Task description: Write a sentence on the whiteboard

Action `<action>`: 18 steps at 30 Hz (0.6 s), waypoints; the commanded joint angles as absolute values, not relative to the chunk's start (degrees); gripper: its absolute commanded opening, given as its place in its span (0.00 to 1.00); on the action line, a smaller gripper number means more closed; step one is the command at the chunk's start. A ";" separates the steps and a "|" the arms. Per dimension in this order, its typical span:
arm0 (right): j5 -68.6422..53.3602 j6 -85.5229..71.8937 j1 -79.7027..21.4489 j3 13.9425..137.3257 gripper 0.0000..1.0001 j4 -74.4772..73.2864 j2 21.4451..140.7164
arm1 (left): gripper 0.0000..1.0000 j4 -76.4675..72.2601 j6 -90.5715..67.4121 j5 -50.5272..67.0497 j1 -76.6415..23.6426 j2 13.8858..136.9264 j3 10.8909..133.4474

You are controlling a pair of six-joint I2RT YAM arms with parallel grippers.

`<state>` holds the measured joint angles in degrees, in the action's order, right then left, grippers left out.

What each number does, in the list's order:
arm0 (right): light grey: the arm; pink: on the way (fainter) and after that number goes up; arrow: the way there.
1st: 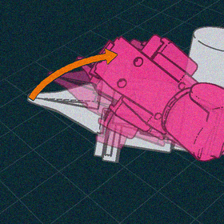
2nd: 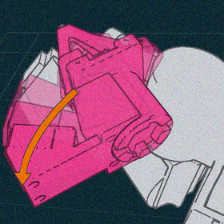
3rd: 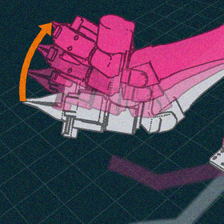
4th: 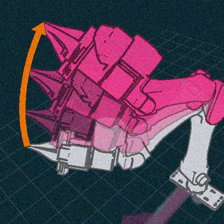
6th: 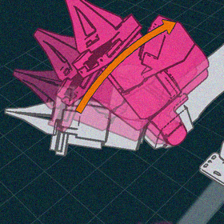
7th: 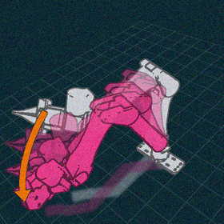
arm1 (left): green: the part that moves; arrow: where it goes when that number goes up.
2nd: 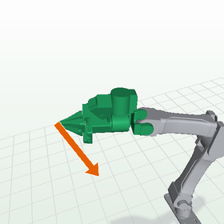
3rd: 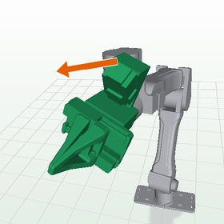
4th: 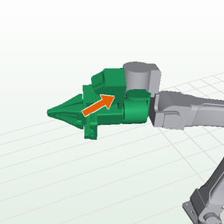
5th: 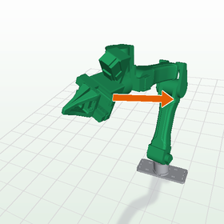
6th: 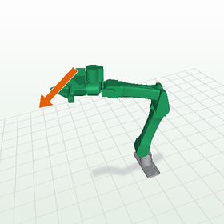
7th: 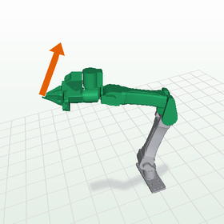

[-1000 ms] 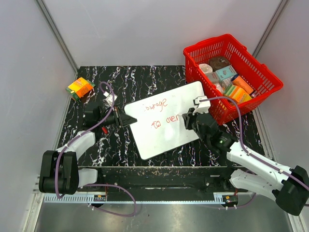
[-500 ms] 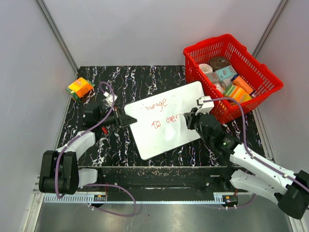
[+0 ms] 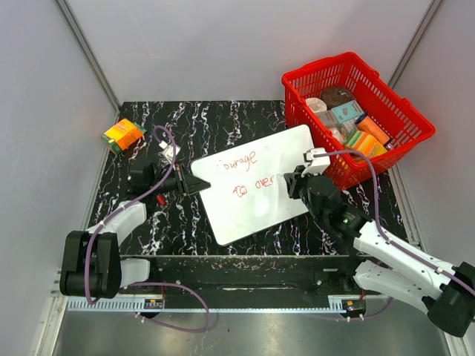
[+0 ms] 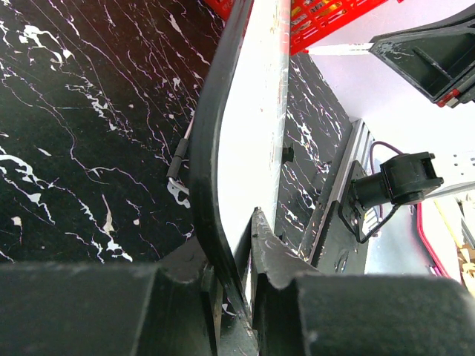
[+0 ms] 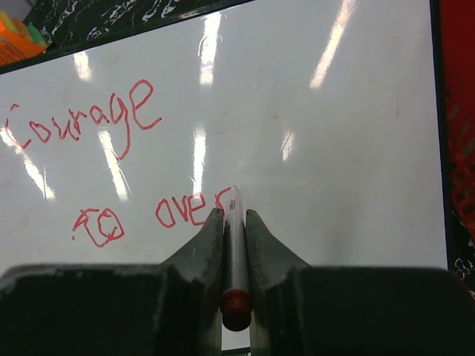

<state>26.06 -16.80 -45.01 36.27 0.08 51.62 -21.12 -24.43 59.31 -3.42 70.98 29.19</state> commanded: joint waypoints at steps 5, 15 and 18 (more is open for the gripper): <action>27.95 -17.58 -44.65 35.95 0.00 -1.41 49.83 | 0.00 -22.85 -12.04 48.52 -3.25 70.84 29.00; 29.09 -17.84 -44.65 36.30 0.00 -1.67 50.89 | 0.00 -22.76 -12.04 47.99 -3.60 70.75 28.92; 29.09 -18.02 -44.56 36.82 0.00 -1.67 51.94 | 0.00 -22.85 -12.13 48.16 -3.60 71.10 29.00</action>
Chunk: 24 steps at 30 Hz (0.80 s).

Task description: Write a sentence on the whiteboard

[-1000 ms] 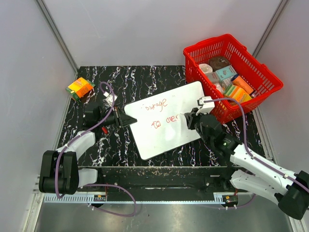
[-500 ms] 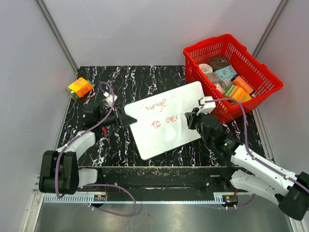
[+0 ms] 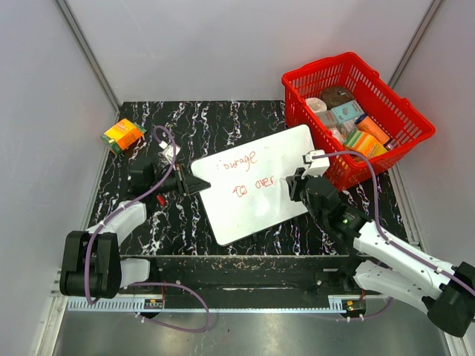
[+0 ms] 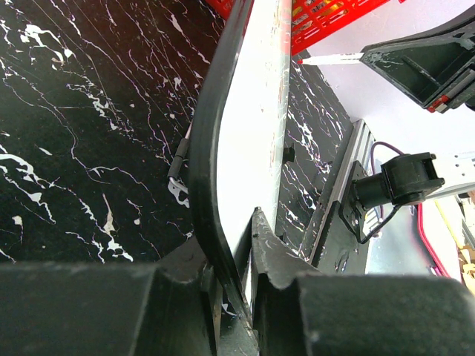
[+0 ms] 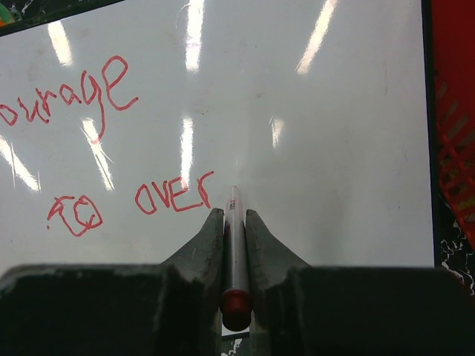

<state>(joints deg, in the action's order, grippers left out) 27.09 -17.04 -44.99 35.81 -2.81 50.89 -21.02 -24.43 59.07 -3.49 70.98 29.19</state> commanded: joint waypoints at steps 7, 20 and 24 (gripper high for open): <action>28.83 -17.84 -44.65 37.35 0.00 -0.53 53.09 | 0.00 -23.12 -12.48 48.16 -3.60 71.10 28.83; 27.95 -17.31 -44.65 39.81 0.00 2.99 55.98 | 0.00 -23.47 -12.66 48.69 -3.78 71.54 29.00; 28.39 -17.31 -44.65 39.82 0.00 3.16 57.04 | 0.00 -23.73 -12.74 48.78 -3.69 71.72 28.83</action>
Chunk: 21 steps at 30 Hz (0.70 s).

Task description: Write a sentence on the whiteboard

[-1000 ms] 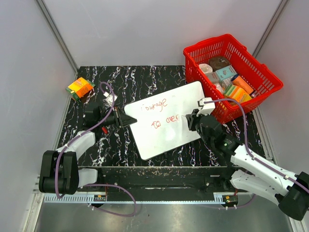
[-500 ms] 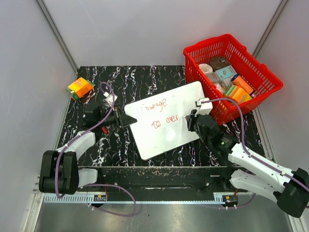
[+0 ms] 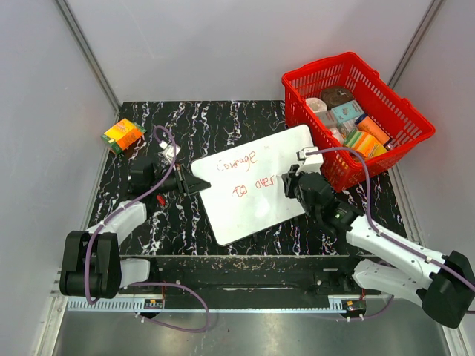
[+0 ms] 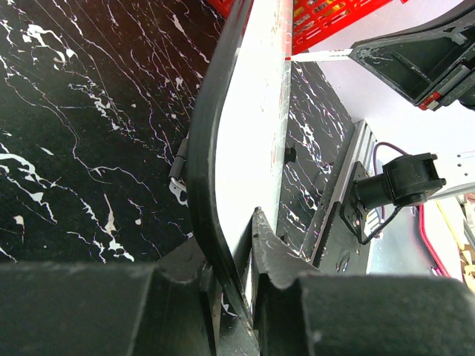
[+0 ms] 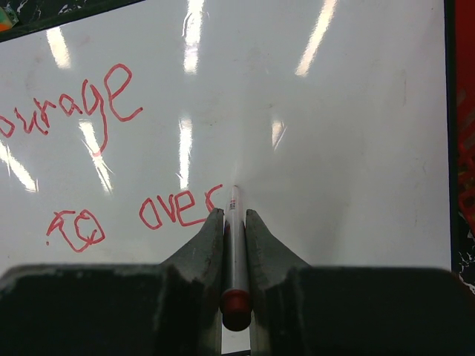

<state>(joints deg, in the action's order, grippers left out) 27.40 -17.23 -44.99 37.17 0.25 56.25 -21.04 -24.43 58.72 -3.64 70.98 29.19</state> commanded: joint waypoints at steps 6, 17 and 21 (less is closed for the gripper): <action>26.99 -17.49 -44.56 39.55 0.00 3.16 57.57 | 0.00 -23.73 -12.92 48.87 -3.78 71.72 28.83; 23.56 -18.37 -44.56 38.67 0.00 1.06 56.16 | 0.00 -23.82 -12.83 48.43 -3.87 71.72 28.65; 22.94 -18.81 -44.56 38.06 0.00 0.35 55.99 | 0.00 -23.82 -12.83 48.51 -3.95 71.72 28.65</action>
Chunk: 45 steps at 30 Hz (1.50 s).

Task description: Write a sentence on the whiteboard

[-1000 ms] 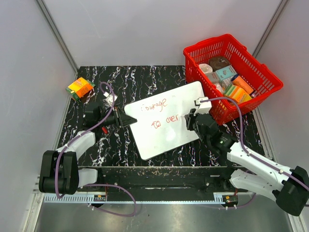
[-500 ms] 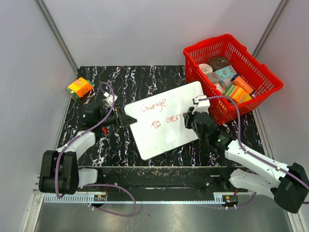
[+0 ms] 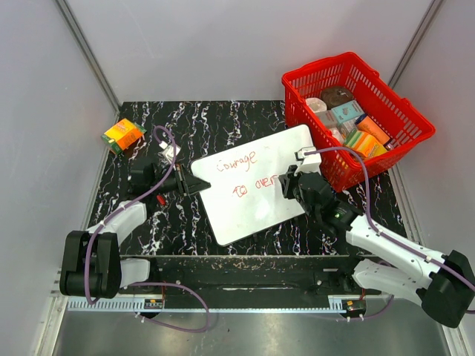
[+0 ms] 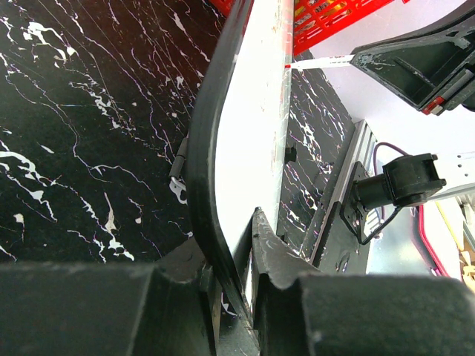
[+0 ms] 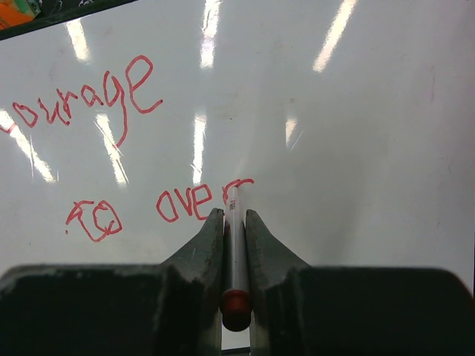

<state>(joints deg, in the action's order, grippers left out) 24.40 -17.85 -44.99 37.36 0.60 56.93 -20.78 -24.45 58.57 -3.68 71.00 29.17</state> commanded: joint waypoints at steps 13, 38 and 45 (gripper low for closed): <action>24.43 -18.98 -44.65 36.39 0.00 -3.08 54.23 | 0.00 -23.82 -12.83 48.25 -3.96 72.16 28.39; 31.20 -16.44 -44.03 40.78 0.00 -0.53 54.67 | 0.00 -23.38 -12.57 47.90 -4.39 71.90 28.21; 30.24 -16.70 -43.07 40.87 0.00 2.02 56.42 | 0.00 -23.20 -12.48 48.08 -4.48 71.72 28.39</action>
